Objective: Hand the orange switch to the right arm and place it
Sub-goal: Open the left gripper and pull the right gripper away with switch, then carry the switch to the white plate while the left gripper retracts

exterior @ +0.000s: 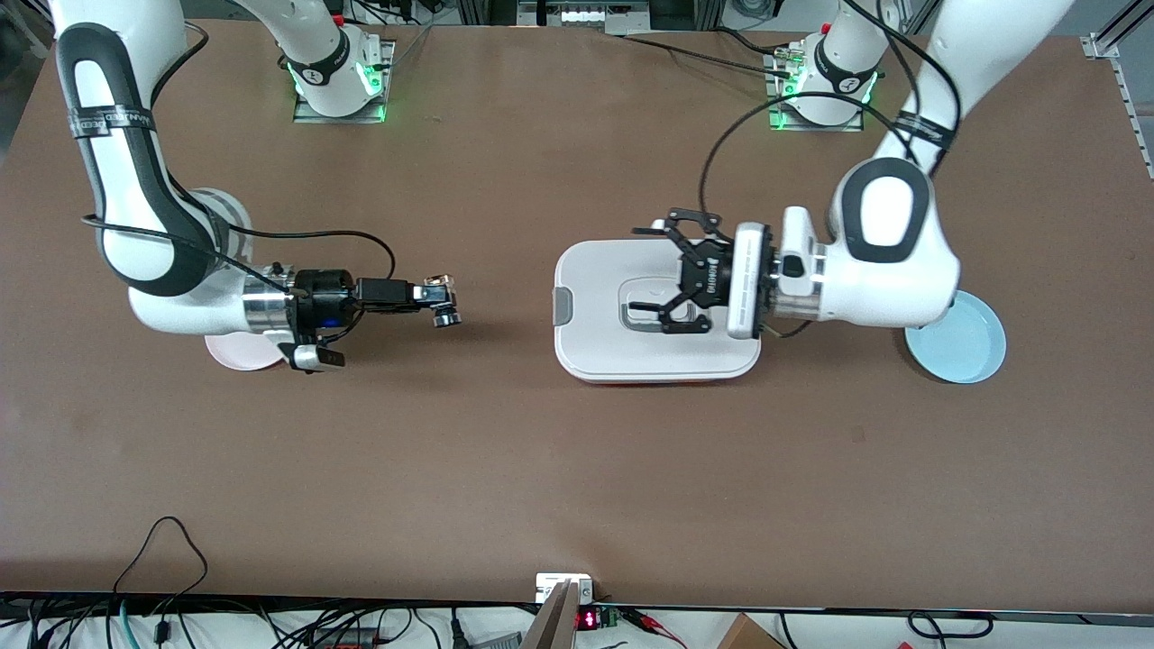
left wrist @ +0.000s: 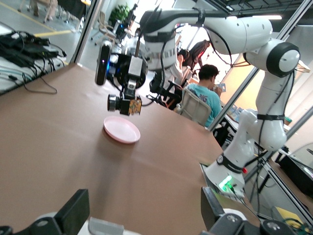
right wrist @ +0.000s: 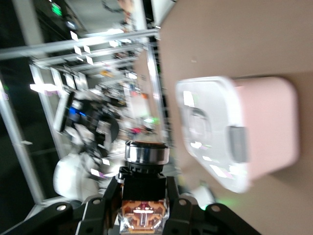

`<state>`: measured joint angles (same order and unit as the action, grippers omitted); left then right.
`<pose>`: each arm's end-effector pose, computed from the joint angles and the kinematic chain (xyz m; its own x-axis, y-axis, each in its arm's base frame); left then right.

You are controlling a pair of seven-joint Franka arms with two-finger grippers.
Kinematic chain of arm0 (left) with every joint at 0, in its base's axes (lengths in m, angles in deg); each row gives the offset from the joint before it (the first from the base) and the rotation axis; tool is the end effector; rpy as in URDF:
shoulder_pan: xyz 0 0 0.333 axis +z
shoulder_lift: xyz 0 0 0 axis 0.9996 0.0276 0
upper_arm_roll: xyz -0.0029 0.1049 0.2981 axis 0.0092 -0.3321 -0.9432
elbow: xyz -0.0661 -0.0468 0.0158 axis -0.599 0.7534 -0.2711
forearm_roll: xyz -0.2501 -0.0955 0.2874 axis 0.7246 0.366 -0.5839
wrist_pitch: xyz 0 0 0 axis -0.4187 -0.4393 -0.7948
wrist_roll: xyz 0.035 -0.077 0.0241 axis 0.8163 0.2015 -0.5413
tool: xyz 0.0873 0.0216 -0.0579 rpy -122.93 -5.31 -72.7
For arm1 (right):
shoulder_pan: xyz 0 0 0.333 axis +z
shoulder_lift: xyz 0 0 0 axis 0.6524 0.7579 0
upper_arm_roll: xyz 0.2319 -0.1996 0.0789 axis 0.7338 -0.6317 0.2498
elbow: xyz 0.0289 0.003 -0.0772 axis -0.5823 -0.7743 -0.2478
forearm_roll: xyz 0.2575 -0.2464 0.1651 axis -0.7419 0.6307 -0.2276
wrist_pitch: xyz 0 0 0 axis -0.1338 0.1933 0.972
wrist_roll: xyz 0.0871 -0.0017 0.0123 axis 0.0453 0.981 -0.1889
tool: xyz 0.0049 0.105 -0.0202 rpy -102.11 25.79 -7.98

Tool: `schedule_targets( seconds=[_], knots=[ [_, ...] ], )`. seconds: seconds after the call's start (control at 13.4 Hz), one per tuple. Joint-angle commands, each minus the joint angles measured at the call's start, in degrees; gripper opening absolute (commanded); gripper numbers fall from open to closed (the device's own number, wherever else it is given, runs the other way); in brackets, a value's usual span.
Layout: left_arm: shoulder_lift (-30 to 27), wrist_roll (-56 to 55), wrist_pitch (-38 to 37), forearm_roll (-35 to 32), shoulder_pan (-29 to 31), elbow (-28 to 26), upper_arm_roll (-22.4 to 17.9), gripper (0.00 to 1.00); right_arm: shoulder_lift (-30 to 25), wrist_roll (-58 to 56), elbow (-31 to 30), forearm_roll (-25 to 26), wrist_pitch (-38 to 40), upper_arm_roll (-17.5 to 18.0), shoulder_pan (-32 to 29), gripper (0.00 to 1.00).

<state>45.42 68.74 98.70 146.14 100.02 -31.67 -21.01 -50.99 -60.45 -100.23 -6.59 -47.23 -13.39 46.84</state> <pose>0.6118 -0.2614 0.4178 0.4535 -0.3692 0.8112 -0.8652 0.0363 0.5002 0.6198 0.1727 0.3518 0.9834 0.0902 -0.1575 -0.1304 -0.2522 -0.9589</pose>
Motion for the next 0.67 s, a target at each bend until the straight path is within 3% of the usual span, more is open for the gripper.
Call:
schedule_targets(
  seconds=[0.0, 0.22, 0.59],
  knots=[
    [-1.1, -12.3, -6.7, -11.6, 1.6, 4.7, 0.1, 1.00, 1.4, 1.0, 5.9, 12.0, 0.9, 0.6, -1.5, 0.00],
    [-1.1, -25.8, -13.9, -27.7, 2.7, 8.5, 0.1, 1.00, 1.4, 1.0, 9.4, 25.6, 1.0, 0.5, -2.5, 0.00],
    [-1.1, -49.5, -29.1, -45.1, 5.1, 19.7, 0.1, 1.00, 0.3, 0.9, 12.2, 48.6, 1.7, 0.5, -4.8, 0.00]
  ],
)
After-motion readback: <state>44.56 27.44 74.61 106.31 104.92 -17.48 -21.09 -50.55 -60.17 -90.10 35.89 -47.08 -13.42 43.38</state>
